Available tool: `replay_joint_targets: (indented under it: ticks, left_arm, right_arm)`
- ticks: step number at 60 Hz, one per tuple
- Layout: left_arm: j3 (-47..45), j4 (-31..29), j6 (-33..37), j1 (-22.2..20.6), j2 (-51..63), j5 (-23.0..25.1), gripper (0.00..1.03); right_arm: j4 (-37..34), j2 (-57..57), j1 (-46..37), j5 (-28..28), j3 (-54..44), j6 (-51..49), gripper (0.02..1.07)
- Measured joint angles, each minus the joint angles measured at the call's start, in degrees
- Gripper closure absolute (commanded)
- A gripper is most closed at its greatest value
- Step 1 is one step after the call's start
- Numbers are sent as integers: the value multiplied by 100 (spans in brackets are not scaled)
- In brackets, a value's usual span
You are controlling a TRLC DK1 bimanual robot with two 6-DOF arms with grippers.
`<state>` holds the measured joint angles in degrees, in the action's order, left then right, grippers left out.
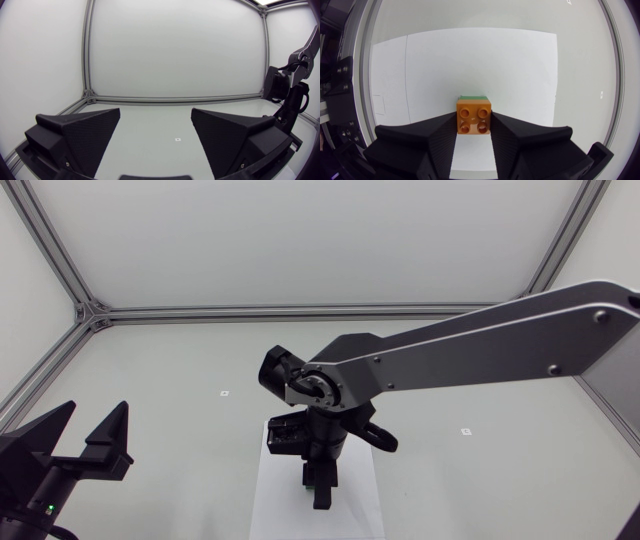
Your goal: Pick up the orange 2x2 brick with the right arm and stack it on top of the green 2x2 brick in the center
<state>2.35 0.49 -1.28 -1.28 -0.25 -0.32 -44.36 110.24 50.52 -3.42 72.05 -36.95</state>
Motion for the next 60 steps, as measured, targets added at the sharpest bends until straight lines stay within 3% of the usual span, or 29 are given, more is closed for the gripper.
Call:
replay_joint_targets:
  ticks: [22, 41, 60]
  left_arm:
    - [0, 0, 0, 0, 0, 0, 4]
    - [0, 0, 2, -2, 0, 0, 4]
    - [0, 0, 0, -2, 0, 0, 4]
  right_arm:
    - [-7, -13, 0, 0, 7, -85, 100]
    - [-42, -2, 4, 7, 28, -129, 83]
    - [-61, -2, 11, 20, 39, -153, 77]
